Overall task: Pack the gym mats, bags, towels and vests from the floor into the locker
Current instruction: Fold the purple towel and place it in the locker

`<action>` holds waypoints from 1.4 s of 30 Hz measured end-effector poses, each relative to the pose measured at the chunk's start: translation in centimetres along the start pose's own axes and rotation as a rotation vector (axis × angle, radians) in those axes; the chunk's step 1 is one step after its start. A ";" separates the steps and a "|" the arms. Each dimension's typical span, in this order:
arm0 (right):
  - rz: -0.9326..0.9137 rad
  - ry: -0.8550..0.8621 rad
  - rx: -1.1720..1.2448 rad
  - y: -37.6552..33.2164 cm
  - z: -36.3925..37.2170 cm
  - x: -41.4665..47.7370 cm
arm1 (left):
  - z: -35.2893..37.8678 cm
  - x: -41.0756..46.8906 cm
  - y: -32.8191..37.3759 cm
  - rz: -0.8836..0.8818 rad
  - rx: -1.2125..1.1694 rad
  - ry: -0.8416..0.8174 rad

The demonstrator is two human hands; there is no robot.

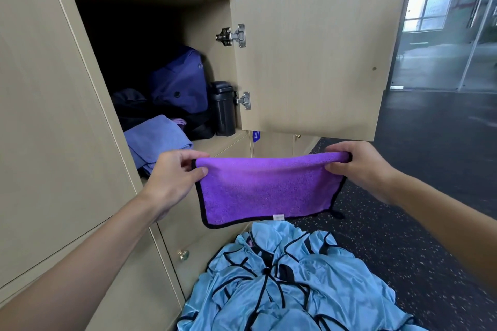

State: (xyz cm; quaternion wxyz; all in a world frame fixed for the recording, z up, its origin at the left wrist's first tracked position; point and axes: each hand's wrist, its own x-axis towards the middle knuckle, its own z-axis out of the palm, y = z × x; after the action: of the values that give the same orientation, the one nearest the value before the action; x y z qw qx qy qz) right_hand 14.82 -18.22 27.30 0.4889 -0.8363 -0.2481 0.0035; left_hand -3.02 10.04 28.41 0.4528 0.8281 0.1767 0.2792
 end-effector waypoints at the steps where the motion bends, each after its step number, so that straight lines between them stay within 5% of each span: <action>1: -0.020 -0.004 -0.012 0.0 0.0 -0.1 | -0.1 0.0 -0.1 0.016 0.048 -0.004; 6: -0.036 -0.011 -0.090 -0.2 -0.2 -0.4 | -0.2 0.2 -0.2 0.033 0.158 0.025; 12: 0.012 0.001 -0.071 -0.3 0.1 -0.6 | 1.2 -0.2 -0.1 -0.133 -0.101 -0.031; 19: 0.076 -0.011 -0.063 -2.4 2.0 -1.3 | 3.6 -1.8 1.5 -0.044 -0.086 -0.125; 23: 0.007 -0.098 0.038 -4.4 4.7 -3.2 | 5.7 -2.9 2.3 0.029 -0.007 -0.200; 26: -0.122 -0.240 0.121 -5.5 6.6 -4.3 | 6.9 -4.0 3.5 -0.005 -0.188 -0.267; 30: -0.302 -0.442 0.043 -5.8 7.3 -5.3 | 6.6 -3.9 3.3 0.118 -0.227 -0.155; 33: -0.334 -0.303 0.070 -5.4 7.3 -5.1 | 5.7 -3.3 3.0 0.079 -0.278 -0.107; 36: -0.221 -0.083 0.179 -5.1 6.8 -4.2 | 4.9 -2.9 3.3 -0.001 -0.411 -0.099; 42: 0.084 -0.296 0.569 -5.2 6.2 -4.5 | 3.7 -2.7 4.6 -0.130 -0.679 -0.027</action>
State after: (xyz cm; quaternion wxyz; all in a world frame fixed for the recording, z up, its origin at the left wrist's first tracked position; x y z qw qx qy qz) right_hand 7.16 -12.94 27.22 0.6609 -0.6662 -0.2708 0.2145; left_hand -2.61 3.73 29.89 0.7217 0.6208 0.1203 0.2817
